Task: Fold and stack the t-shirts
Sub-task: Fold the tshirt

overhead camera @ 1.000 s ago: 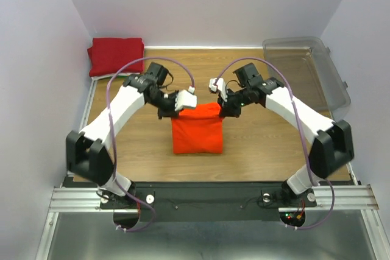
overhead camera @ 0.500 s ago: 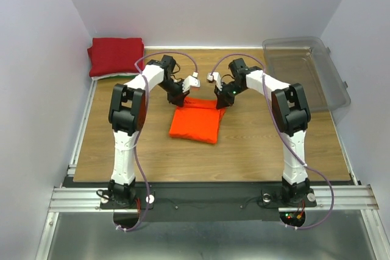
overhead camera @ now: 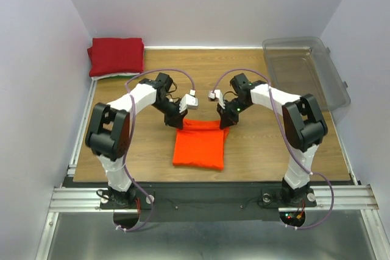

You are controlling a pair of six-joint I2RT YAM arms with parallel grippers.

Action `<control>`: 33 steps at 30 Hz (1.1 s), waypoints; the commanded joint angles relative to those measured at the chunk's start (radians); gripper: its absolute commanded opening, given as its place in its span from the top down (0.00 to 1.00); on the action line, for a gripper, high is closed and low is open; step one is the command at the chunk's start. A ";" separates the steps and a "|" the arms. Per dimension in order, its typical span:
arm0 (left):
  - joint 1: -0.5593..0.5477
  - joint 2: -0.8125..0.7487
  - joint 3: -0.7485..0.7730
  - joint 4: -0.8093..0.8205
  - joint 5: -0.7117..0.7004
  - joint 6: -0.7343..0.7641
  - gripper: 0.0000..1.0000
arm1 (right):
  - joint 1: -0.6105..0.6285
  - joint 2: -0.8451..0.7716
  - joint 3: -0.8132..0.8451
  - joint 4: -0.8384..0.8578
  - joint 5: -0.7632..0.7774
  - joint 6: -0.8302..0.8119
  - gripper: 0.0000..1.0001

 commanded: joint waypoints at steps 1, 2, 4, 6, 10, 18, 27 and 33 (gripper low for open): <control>0.002 -0.138 -0.055 -0.023 0.024 -0.078 0.91 | -0.017 -0.115 -0.050 -0.021 0.020 0.040 0.99; 0.002 -0.140 -0.046 -0.025 0.022 -0.086 0.91 | -0.017 -0.127 -0.055 -0.017 0.029 0.041 1.00; 0.003 -0.128 -0.002 -0.026 0.021 -0.110 0.90 | -0.017 -0.127 -0.046 -0.016 0.033 0.049 0.99; 0.003 -0.093 0.038 -0.033 0.022 -0.119 0.89 | -0.023 -0.112 -0.012 -0.014 0.034 0.056 0.99; 0.002 -0.018 0.138 -0.019 0.005 -0.132 0.70 | -0.041 -0.069 0.033 -0.013 0.057 0.079 0.77; 0.083 -0.009 0.174 0.194 -0.019 -0.313 0.45 | -0.112 -0.017 0.160 0.009 0.099 0.211 0.36; 0.095 -0.139 -0.046 0.202 0.139 -0.391 0.66 | -0.083 -0.096 0.082 0.030 -0.145 0.538 0.57; 0.088 -0.109 -0.210 0.438 0.188 -0.650 0.67 | -0.058 -0.055 -0.052 0.130 -0.077 0.633 0.58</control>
